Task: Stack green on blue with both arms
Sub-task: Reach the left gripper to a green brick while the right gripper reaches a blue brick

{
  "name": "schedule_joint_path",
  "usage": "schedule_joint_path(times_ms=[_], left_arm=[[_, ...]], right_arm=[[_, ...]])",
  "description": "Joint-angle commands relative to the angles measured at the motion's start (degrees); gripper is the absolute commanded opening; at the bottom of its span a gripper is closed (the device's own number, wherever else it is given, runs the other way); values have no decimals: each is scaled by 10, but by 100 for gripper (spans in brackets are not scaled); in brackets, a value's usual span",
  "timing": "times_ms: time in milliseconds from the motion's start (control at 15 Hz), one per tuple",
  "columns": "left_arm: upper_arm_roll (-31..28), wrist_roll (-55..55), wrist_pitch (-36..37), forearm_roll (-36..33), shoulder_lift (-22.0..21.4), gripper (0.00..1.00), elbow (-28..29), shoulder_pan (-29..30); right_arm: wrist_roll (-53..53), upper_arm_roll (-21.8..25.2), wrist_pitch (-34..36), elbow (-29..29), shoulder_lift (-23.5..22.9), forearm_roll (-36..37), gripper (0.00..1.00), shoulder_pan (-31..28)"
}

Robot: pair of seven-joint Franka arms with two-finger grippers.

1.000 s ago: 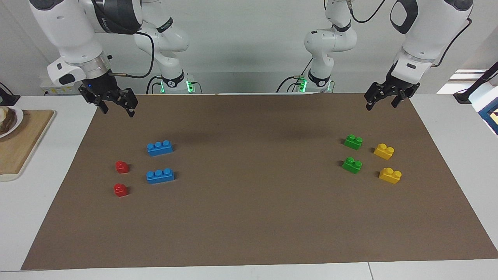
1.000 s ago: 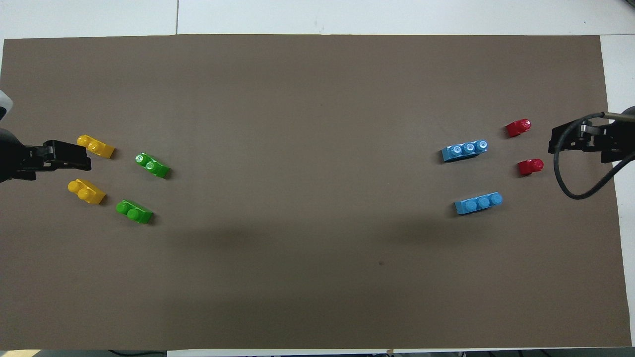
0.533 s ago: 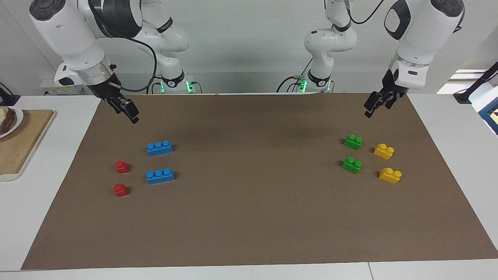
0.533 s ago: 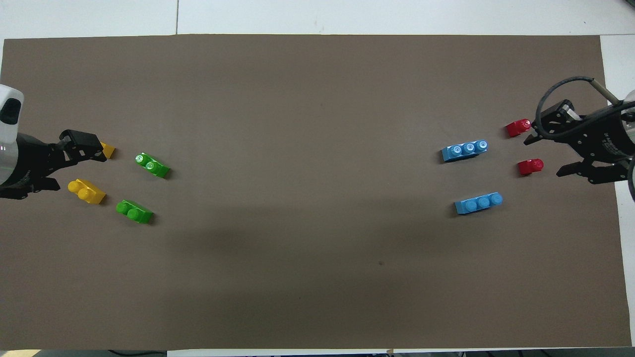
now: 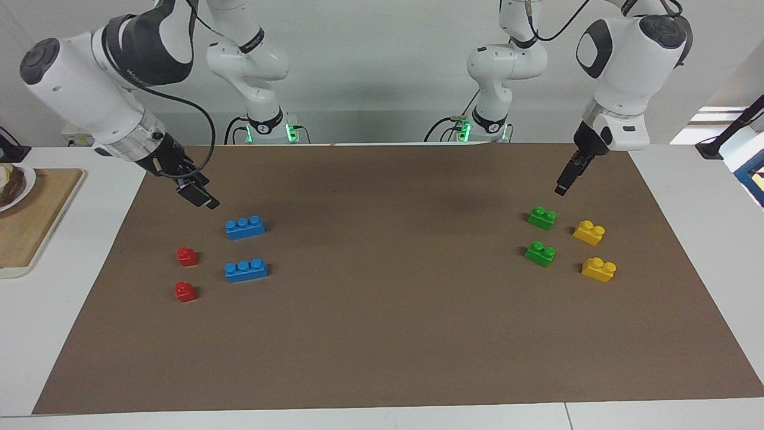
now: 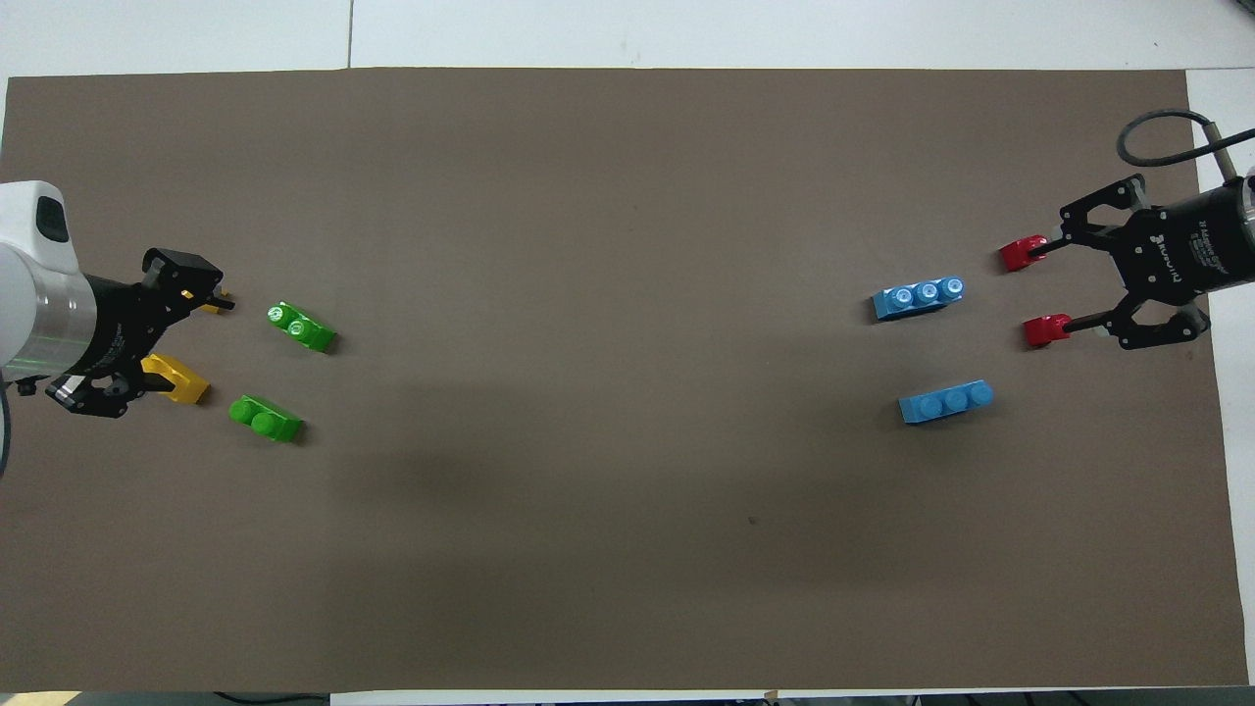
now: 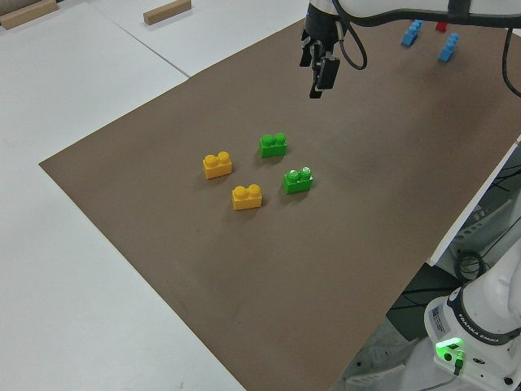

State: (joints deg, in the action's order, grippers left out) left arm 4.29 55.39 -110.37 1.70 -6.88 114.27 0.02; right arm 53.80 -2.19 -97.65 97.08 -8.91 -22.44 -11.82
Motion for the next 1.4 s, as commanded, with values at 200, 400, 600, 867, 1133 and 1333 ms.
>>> schedule_joint_path(times_ms=[200, 400, 600, 867, 1133, 1333], left_arm=[[-7, 30, -59, 7, 72, 100, 10, 1], [-7, 24, -78, 7, 107, 100, 7, 9], [-7, 20, -102, 7, 139, 100, 4, 10], [-7, 9, -118, 7, 170, 100, -9, 20], [-6, -9, -145, 10, 209, 100, -19, 30], [-6, -10, -180, 16, 232, 100, -19, 30]], right_arm=[[15, -5, -41, -23, -96, -61, 81, -20], [15, -4, -40, -46, -141, -79, 81, -22], [16, -4, -37, -91, -191, -77, 81, -22], [12, -5, -40, -123, -231, -77, 81, -22], [8, -6, -43, -114, -233, -79, 81, -15], [3, -6, -52, -99, -232, -79, 81, -13]])
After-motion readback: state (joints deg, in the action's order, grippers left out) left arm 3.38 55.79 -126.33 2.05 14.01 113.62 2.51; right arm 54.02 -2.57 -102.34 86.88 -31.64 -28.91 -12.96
